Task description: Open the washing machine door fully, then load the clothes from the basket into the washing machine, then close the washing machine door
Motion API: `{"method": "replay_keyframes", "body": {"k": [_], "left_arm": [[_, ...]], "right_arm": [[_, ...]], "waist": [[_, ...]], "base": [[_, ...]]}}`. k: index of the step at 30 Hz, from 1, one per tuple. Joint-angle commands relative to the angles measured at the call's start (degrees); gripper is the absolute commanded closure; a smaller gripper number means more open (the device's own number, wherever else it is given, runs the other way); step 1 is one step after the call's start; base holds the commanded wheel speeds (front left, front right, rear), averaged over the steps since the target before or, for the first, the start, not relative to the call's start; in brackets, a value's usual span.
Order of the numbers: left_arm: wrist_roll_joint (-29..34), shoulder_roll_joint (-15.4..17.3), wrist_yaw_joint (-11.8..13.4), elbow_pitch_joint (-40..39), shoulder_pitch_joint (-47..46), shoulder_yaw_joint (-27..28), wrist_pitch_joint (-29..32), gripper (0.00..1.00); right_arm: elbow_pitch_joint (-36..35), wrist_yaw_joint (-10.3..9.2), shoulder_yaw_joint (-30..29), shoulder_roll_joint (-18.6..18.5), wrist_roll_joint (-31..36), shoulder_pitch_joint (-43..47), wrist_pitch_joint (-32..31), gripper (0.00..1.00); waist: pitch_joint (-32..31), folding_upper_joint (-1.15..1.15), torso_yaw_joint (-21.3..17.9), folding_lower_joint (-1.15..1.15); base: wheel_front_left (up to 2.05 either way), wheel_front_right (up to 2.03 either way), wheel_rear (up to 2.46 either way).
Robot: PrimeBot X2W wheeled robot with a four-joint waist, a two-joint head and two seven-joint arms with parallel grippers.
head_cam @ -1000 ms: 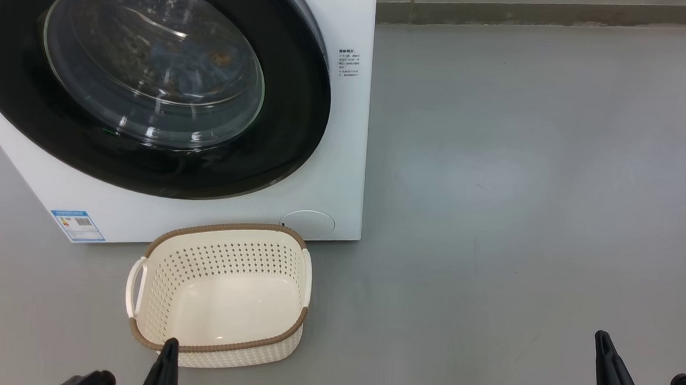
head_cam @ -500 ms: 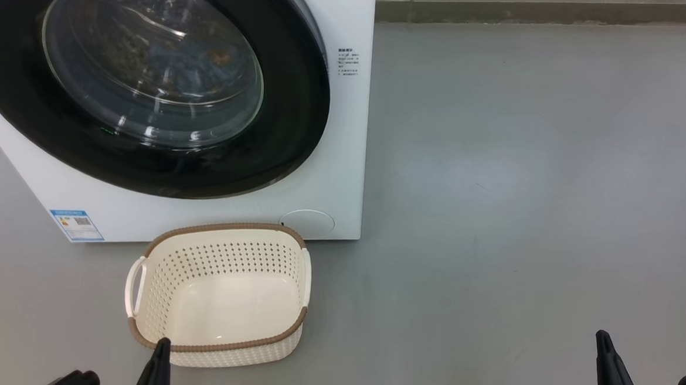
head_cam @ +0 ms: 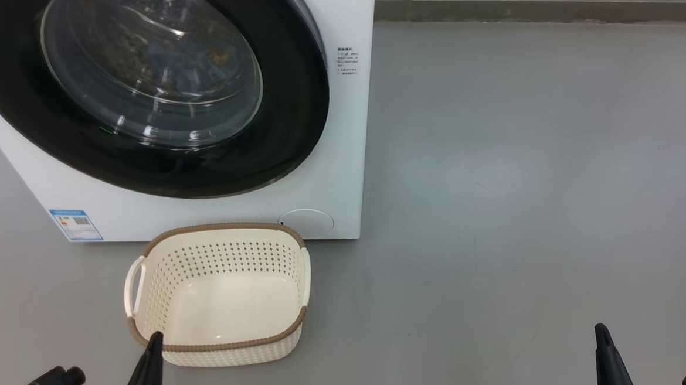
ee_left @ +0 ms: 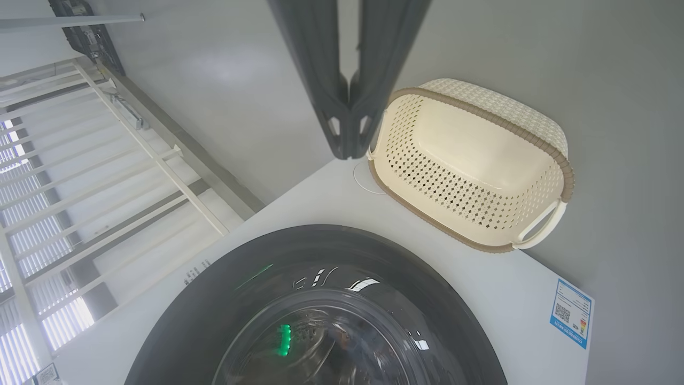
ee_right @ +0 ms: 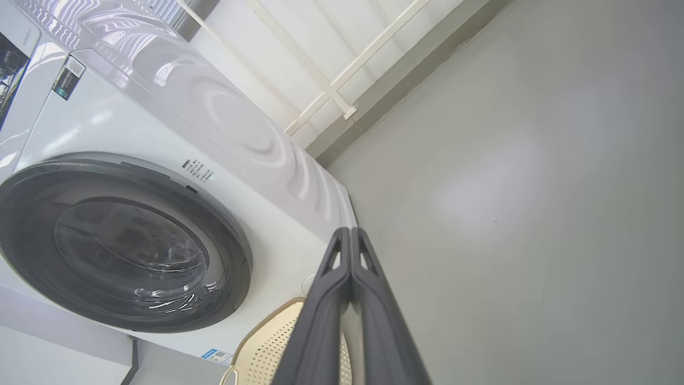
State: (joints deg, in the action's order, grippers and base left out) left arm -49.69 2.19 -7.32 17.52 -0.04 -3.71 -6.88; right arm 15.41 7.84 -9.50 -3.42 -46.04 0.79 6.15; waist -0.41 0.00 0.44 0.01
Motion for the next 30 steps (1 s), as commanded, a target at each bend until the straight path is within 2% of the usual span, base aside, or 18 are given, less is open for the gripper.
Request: {"method": "replay_keyframes", "body": {"k": [1, 30], "left_arm": [[-1.4, 0.9, -0.1, -1.6, -2.4, 1.2, 0.2, 1.0], [-17.9, 1.1, -0.1, -2.4, -3.9, 4.3, 5.0, 1.0]], "right_arm": [[-1.5, -0.14, 0.9, -0.3, -1.2, -2.4, -0.2, 1.0], [-1.4, -0.23, 1.7, 0.1, -18.8, -4.2, -5.1, 1.0]], "waist": [[0.0, 0.0, 0.0, -0.01], [0.2, 0.0, -0.2, -0.01]], "base": [[0.0, 0.0, 0.0], [0.0, 0.0, 0.0]]}}
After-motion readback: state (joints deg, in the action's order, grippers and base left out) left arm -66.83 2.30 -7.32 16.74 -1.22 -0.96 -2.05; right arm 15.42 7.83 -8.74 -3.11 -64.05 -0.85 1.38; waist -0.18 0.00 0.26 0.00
